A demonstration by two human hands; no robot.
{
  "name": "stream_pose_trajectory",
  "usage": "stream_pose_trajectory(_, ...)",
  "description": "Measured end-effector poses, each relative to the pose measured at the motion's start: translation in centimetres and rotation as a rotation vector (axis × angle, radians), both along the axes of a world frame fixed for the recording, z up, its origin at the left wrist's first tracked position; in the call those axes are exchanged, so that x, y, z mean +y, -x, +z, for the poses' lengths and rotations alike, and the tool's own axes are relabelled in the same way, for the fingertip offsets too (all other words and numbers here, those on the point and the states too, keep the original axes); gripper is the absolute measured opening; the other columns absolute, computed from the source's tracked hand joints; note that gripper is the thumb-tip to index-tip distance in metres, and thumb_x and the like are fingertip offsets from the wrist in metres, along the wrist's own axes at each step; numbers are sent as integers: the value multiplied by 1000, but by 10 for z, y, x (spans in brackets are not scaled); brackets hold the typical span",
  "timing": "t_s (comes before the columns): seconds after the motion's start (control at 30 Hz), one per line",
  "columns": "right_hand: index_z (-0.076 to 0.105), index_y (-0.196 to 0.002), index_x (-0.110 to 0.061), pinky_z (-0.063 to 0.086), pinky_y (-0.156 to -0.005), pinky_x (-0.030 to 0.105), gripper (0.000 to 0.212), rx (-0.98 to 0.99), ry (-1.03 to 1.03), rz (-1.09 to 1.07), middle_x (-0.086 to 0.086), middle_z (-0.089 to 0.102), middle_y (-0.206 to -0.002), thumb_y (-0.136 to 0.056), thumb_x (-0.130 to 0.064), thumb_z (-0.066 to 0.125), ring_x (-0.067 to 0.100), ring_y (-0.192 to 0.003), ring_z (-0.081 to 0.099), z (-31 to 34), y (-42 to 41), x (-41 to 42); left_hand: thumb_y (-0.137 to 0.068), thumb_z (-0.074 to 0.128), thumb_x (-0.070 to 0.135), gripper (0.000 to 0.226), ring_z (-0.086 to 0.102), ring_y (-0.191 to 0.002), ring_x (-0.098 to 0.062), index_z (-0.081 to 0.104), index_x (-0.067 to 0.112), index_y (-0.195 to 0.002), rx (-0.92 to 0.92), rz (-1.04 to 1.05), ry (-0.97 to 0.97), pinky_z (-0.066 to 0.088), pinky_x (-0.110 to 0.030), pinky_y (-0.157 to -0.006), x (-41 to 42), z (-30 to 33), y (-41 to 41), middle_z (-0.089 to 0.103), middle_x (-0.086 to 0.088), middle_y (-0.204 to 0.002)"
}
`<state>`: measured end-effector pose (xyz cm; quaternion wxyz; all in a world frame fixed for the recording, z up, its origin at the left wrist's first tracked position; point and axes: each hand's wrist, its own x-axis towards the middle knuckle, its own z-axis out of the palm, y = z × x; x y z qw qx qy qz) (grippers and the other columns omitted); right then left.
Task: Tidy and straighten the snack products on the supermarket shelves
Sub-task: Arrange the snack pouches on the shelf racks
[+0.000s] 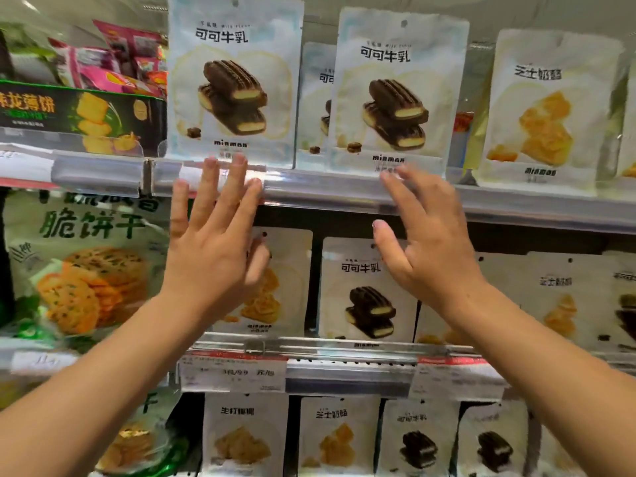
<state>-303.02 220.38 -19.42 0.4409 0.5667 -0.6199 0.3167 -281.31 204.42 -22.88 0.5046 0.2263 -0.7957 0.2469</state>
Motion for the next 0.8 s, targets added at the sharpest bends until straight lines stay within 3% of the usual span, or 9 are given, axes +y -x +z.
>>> stream_pose_trajectory(0.07,48,-141,-11,29,-112,49,56,59,-3,-14,16,41,-146,-90,-35,53,34,-134,37,-3,8,-2,-87,52,26,62,20,-147,-37,39,10,-145,-68,-114,97,15,-55,-118,11,-22,3,28,-21,-156)
stream_pose_trajectory(0.13,47,-142,-7,27,-113,52,59,145,14,-33,19,42,-148,-89,-32,55,37,-136,37,-12,14,-5,-85,58,19,55,34,-142,-37,50,7,-138,-261,-167,145,28,-54,-114,20,-45,4,41,-20,-150)
stream_pose_trajectory(0.2,49,-141,-7,26,-114,52,59,178,72,-31,18,44,-147,-87,-29,58,37,-137,39,-17,18,-8,-81,64,21,58,46,-133,-39,53,6,-136,-397,-71,6,38,-52,-107,20,-52,6,49,-19,-144)
stream_pose_trajectory(0.27,52,-139,-8,25,-115,49,57,169,131,-19,17,47,-145,-85,-26,60,35,-136,41,-19,19,-13,-79,71,26,71,46,-131,-41,45,7,-142,-359,45,-224,39,-51,-104,11,-42,10,47,-19,-144)
stream_pose_trajectory(0.37,54,-137,-9,22,-116,46,55,154,174,-3,16,49,-144,-85,-25,59,34,-135,41,-20,18,-17,-85,67,40,89,17,-148,-29,18,15,-155,-257,134,-480,19,-45,-120,-11,-18,13,21,-10,-161)
stream_pose_trajectory(0.43,54,-137,-9,22,-116,46,55,151,183,14,16,49,-144,-85,-24,59,33,-135,41,-20,18,-18,-87,64,45,90,20,-145,-29,12,20,-156,-233,148,-589,22,-44,-118,-26,-6,14,23,-9,-158)
stream_pose_trajectory(0.53,54,-137,-9,23,-116,46,56,155,188,24,15,49,-144,-84,-23,59,32,-135,40,-21,19,-18,-89,62,46,81,28,-140,-31,20,23,-154,-252,171,-643,29,-45,-114,-34,1,14,32,-10,-153)
stream_pose_trajectory(0.67,55,-136,-9,24,-115,47,54,147,208,30,15,50,-143,-84,-23,59,32,-134,41,-22,19,-21,-89,64,37,72,35,-136,-33,31,20,-151,-217,154,-567,33,-46,-112,-38,-3,12,42,-10,-148)
stream_pose_trajectory(0.8,56,-136,-10,24,-115,47,52,148,222,29,15,51,-142,-85,-23,58,32,-134,42,-23,19,-23,-92,61,36,48,42,-126,-33,53,20,-137,-226,189,-526,35,-41,-106,-41,-5,9,53,-8,-134)
